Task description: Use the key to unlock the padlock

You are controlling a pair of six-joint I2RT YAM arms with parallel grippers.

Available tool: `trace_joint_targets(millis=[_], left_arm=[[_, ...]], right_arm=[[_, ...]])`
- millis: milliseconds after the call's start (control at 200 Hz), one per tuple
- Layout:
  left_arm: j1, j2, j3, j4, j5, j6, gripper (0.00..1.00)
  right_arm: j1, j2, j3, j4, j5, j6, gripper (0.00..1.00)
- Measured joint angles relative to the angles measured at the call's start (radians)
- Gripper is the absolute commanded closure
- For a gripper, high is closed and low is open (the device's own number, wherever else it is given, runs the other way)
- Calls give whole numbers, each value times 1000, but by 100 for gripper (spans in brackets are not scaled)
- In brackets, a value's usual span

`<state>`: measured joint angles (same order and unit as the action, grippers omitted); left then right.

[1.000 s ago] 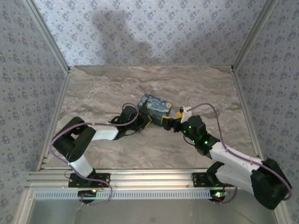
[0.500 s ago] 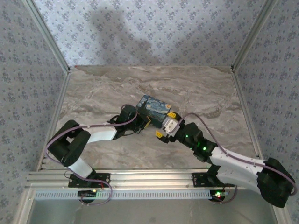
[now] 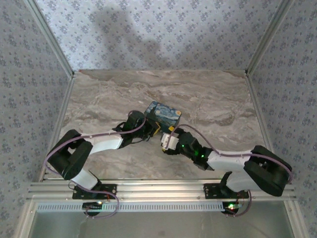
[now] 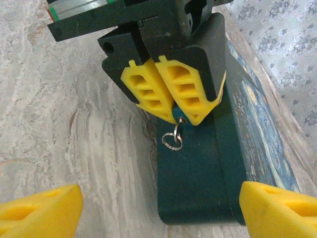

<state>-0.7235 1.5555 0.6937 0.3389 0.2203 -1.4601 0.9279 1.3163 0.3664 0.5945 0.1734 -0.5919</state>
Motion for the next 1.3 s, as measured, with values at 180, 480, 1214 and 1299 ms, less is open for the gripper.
trace_joint_targets(millis=[180, 480, 1214, 1299], left_arm=[[-3, 0, 0, 0, 0, 0, 100], [-3, 0, 0, 0, 0, 0, 100], [-3, 0, 14, -4, 1, 0, 100], [-3, 0, 15, -5, 1, 0, 100]], right_arm=[[-27, 64, 22, 51, -2, 17, 34], [-50, 131, 53, 100, -5, 27, 48], [-50, 238, 85, 196, -9, 74, 79], [-50, 247, 86, 209, -8, 82, 81]])
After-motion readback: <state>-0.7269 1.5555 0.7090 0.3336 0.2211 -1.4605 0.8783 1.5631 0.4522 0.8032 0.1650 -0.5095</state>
